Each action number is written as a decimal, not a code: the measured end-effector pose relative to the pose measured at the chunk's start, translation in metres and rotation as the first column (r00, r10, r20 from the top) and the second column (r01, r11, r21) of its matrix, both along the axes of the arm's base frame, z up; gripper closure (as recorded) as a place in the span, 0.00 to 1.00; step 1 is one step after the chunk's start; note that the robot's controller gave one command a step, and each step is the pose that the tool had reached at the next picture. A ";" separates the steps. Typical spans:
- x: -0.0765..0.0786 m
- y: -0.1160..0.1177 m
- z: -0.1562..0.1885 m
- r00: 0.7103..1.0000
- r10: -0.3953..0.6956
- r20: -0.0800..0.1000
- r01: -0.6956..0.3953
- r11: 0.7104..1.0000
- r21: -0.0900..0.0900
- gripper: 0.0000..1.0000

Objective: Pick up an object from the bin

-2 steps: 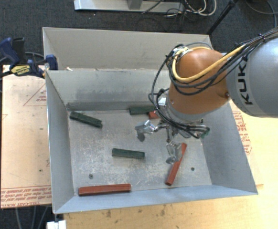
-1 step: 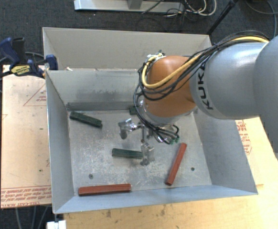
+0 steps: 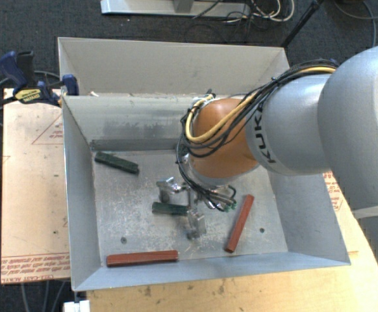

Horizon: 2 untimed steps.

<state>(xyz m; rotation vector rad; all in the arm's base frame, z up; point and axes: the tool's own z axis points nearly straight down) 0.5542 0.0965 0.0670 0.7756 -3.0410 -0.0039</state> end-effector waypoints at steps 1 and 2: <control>0.002 0.000 0.004 1.000 -0.001 0.006 0.001 1.000 0.001 1.00; 0.023 0.021 0.109 0.999 0.039 0.017 -0.039 0.999 0.002 1.00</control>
Offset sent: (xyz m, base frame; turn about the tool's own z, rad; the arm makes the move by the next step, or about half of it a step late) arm 0.0000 0.0000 0.0000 0.0000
